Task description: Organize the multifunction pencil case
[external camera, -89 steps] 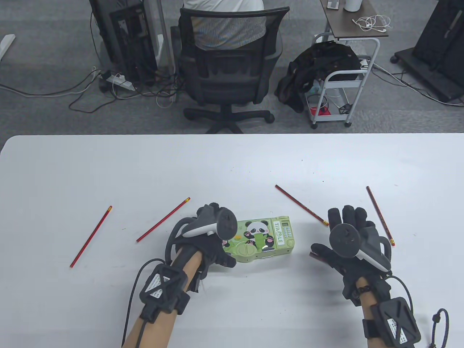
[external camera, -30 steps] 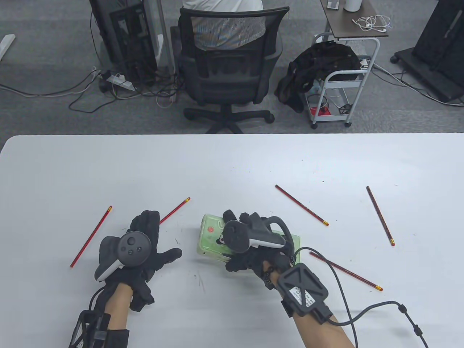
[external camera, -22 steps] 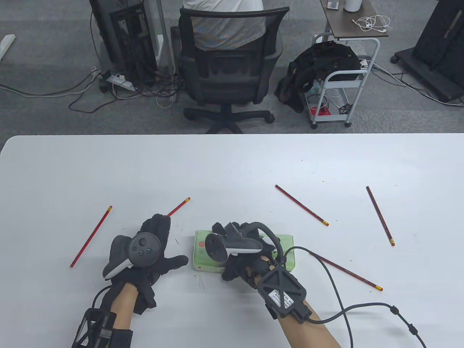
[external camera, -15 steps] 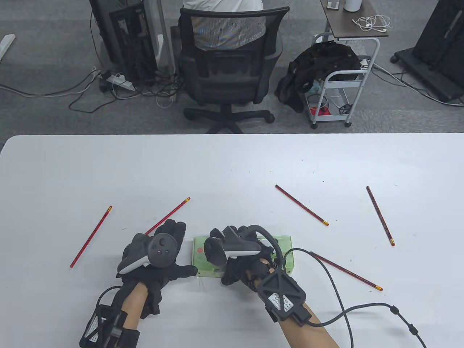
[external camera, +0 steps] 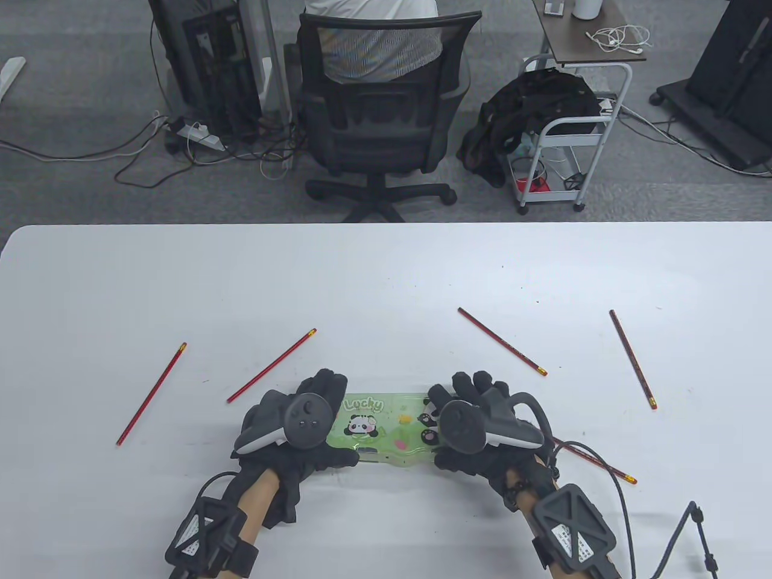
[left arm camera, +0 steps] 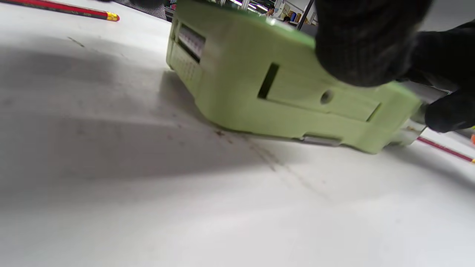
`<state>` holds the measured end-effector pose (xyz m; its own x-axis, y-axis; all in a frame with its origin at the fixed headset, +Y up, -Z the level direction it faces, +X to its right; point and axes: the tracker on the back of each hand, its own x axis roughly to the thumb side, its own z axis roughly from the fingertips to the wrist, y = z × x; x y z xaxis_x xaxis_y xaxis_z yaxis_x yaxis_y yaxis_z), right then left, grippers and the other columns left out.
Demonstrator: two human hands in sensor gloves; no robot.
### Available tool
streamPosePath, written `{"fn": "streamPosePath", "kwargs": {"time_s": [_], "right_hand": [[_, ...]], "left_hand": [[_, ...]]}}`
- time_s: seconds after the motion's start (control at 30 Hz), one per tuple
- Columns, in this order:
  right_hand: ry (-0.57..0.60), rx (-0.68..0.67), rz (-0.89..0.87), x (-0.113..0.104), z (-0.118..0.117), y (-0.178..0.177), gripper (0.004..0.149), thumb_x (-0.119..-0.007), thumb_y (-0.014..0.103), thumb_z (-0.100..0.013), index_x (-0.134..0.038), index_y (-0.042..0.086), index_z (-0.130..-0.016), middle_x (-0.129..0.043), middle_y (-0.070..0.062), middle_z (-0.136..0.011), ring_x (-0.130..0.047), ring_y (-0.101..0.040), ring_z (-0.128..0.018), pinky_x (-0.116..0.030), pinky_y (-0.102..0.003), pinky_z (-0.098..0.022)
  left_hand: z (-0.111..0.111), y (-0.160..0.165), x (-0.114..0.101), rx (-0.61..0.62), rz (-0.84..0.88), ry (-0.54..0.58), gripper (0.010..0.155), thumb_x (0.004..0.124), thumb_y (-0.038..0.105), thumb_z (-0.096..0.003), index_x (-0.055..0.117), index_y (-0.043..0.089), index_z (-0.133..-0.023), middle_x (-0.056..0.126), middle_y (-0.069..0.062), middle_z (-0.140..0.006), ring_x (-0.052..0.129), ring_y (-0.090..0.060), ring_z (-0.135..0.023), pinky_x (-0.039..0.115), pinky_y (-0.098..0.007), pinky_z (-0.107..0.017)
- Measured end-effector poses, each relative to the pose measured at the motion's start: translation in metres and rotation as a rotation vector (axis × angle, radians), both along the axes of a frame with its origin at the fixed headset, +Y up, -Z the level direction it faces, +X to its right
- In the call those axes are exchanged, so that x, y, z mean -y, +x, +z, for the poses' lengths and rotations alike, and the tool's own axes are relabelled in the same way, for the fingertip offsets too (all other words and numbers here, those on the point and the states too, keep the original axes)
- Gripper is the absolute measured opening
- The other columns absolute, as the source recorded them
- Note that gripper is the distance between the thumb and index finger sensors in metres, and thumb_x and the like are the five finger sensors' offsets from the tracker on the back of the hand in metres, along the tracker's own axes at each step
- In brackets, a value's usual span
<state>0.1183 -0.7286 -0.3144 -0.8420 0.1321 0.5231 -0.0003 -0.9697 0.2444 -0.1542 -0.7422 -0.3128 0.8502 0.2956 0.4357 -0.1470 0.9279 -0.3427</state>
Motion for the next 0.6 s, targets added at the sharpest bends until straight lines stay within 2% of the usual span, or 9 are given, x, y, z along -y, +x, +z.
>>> {"fn": "streamPosePath", "kwargs": {"time_s": [0.03, 0.13, 0.43, 0.53, 0.6], "right_hand": [[-0.008, 0.009, -0.018, 0.003, 0.0, -0.001, 0.097, -0.077, 0.055, -0.045, -0.027, 0.007, -0.112, -0.026, -0.041, -0.109, -0.036, -0.073, -0.094, -0.043, -0.079, -0.066], [0.032, -0.02, 0.06, -0.004, 0.0, -0.002, 0.098, -0.078, 0.058, -0.043, -0.031, 0.008, -0.113, -0.034, -0.039, -0.109, -0.046, -0.07, -0.095, -0.05, -0.075, -0.067], [0.084, -0.019, 0.018, -0.008, -0.001, 0.001, 0.097, -0.08, 0.063, -0.04, -0.042, 0.011, -0.112, -0.046, -0.036, -0.109, -0.058, -0.066, -0.094, -0.057, -0.071, -0.068], [0.071, -0.016, -0.027, -0.012, -0.003, 0.004, 0.094, -0.078, 0.064, -0.041, -0.046, 0.011, -0.112, -0.05, -0.035, -0.109, -0.061, -0.066, -0.094, -0.059, -0.071, -0.068], [0.017, -0.007, -0.102, -0.014, -0.005, 0.01, 0.092, -0.077, 0.064, -0.042, -0.049, 0.01, -0.112, -0.051, -0.036, -0.109, -0.061, -0.066, -0.094, -0.059, -0.071, -0.068]], "left_hand": [[0.0, 0.002, 0.003, 0.004, -0.003, 0.006, 0.112, 0.084, 0.057, -0.0403, 0.018, 0.006, -0.115, 0.027, -0.028, -0.124, 0.044, -0.059, -0.111, 0.046, -0.075, -0.071], [0.002, 0.005, 0.004, 0.005, -0.06, 0.031, 0.111, 0.087, 0.053, -0.0396, 0.02, 0.007, -0.115, 0.026, -0.027, -0.124, 0.045, -0.059, -0.11, 0.046, -0.072, -0.073], [0.001, 0.005, 0.004, -0.008, -0.048, 0.061, 0.111, 0.093, 0.05, -0.0378, 0.025, 0.007, -0.115, 0.033, -0.026, -0.124, 0.051, -0.058, -0.109, 0.05, -0.07, -0.073], [0.001, 0.006, 0.004, -0.011, -0.054, 0.064, 0.11, 0.093, 0.049, -0.0385, 0.025, 0.008, -0.115, 0.033, -0.025, -0.124, 0.052, -0.058, -0.109, 0.05, -0.069, -0.073], [0.0, 0.006, 0.001, -0.006, -0.072, 0.037, 0.11, 0.092, 0.05, -0.0398, 0.024, 0.008, -0.115, 0.032, -0.025, -0.124, 0.051, -0.058, -0.11, 0.05, -0.071, -0.073]]}}
